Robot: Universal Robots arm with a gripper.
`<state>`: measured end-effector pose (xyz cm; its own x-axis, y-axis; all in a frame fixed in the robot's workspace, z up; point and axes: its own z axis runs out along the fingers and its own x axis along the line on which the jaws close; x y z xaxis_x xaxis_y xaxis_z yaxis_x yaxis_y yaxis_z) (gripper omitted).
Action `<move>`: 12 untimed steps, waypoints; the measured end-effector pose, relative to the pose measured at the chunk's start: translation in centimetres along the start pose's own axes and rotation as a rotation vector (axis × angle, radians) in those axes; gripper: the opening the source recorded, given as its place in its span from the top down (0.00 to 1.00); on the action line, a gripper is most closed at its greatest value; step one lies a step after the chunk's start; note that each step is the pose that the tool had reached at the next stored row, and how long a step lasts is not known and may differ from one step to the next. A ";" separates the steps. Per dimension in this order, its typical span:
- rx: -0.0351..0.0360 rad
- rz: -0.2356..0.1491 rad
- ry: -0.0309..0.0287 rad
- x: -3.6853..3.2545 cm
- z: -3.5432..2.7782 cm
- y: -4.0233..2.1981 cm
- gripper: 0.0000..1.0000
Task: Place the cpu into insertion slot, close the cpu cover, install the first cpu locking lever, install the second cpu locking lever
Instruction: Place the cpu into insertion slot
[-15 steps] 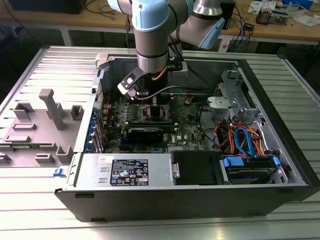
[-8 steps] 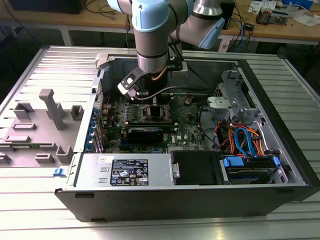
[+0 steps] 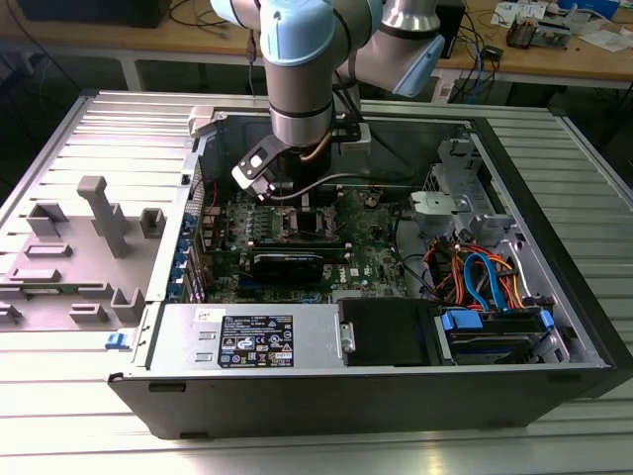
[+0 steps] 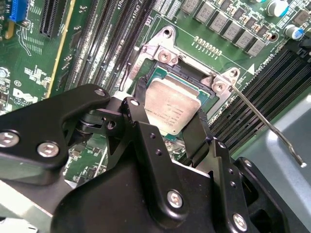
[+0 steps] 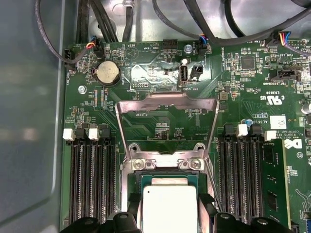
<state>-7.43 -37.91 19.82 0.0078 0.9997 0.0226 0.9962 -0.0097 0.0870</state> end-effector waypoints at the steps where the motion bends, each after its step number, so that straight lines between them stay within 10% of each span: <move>1: 0.0001 0.000 0.0024 0.00 0.00 0.00 0.46; 5: 0.0002 0.002 0.0194 -0.06 0.03 0.00 0.46; 12: 0.0003 0.002 0.0204 -0.42 0.05 0.00 0.46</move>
<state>-7.43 -38.33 19.76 0.0078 0.9990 0.0431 0.9962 -0.0115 0.0867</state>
